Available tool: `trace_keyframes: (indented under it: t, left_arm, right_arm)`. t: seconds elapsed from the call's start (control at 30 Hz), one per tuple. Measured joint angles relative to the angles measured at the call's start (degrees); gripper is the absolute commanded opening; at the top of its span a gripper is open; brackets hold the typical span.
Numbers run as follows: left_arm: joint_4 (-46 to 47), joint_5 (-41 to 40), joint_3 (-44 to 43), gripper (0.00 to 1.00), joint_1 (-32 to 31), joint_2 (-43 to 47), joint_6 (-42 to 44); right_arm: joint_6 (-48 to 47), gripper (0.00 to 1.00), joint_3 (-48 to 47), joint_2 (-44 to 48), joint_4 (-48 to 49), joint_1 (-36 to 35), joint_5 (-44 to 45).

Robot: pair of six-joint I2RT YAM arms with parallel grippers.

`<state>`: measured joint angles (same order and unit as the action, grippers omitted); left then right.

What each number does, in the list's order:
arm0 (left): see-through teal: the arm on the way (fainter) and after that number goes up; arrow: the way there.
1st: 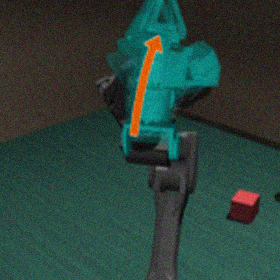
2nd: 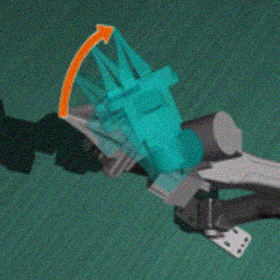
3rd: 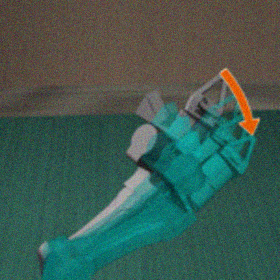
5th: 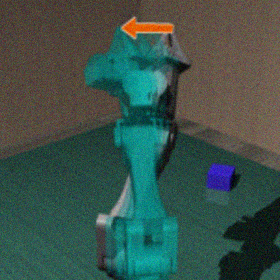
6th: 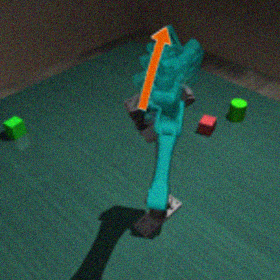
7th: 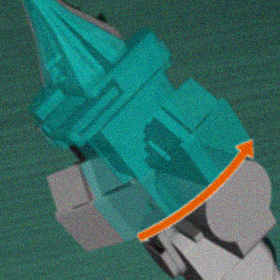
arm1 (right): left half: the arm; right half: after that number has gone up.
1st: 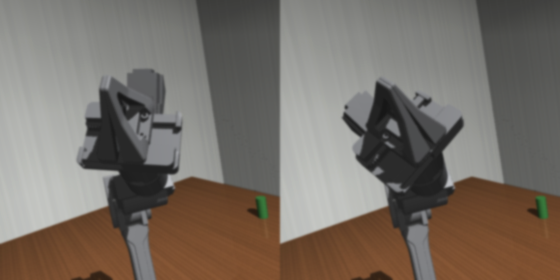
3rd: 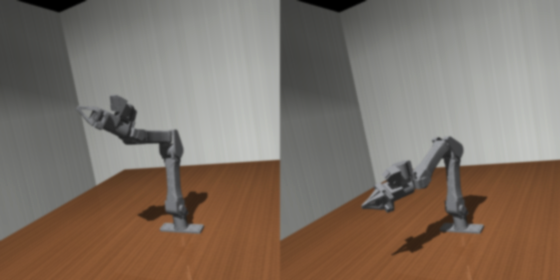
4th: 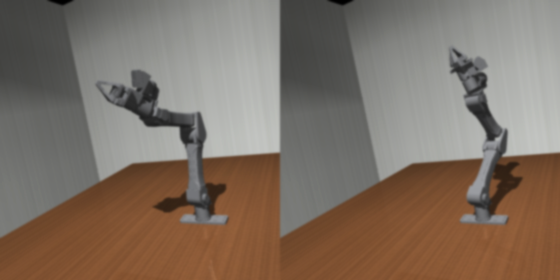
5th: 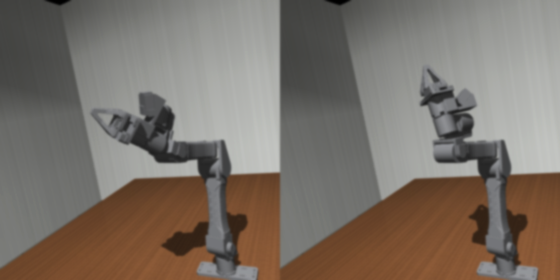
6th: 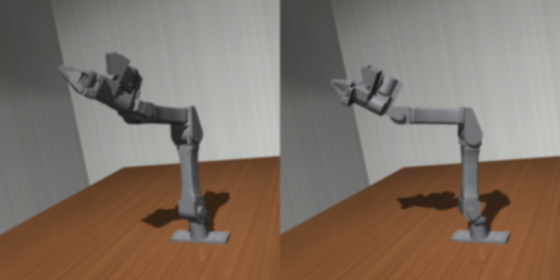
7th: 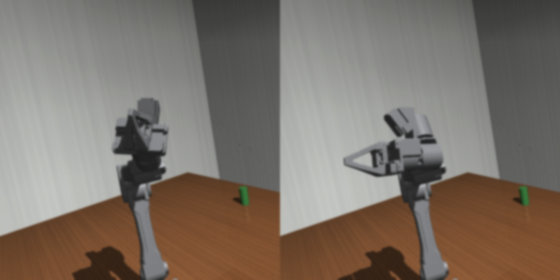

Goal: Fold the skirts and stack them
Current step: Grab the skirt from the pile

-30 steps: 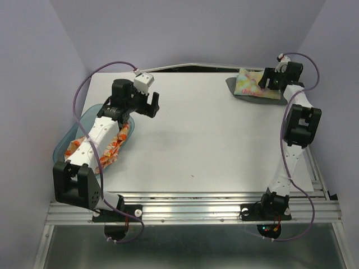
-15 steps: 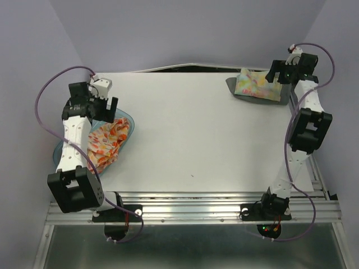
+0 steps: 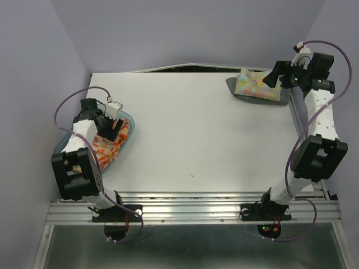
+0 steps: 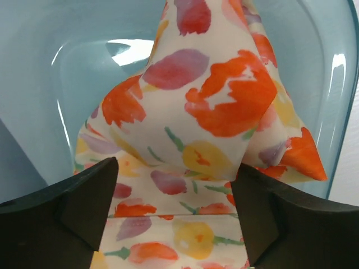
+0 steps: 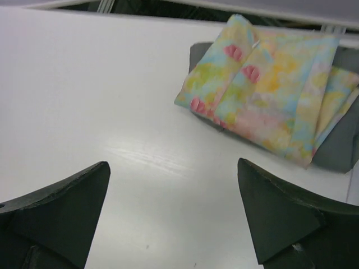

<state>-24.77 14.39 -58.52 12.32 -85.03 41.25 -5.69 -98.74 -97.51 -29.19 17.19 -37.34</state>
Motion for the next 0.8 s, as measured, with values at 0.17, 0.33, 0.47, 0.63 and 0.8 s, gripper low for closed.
trace_keyframes:
  t: [0.17, 0.33, 0.47, 0.63, 0.8]
  left_arm:
    - [2.6, 1.6, 0.0, 0.00, 0.1, -1.9, -0.3]
    - [-1.4, 2.1, -4.3, 0.00, 0.7, 1.2, 0.1]
    - [-8.4, 2.7, -19.2, 0.00, 0.1, 5.2, -0.2]
    - [-11.1, 5.7, -42.9, 0.00, -8.3, 8.5, -2.1]
    - [-12.2, 12.2, -48.3, 0.00, -23.5, 12.6, -6.5]
  right_arm:
    - [-0.7, 1.00, 5.9, 0.3, -3.6, 0.0, -0.7]
    - [-1.0, 1.00, 6.6, 0.6, -3.8, 0.0, -3.2]
    - [-0.9, 1.00, 7.8, 1.7, -3.9, 0.0, -6.3]
    - [-0.9, 1.00, 7.8, 1.7, -3.8, 0.0, -8.7]
    - [-1.6, 1.00, 7.8, 1.7, -3.8, 0.0, -9.9]
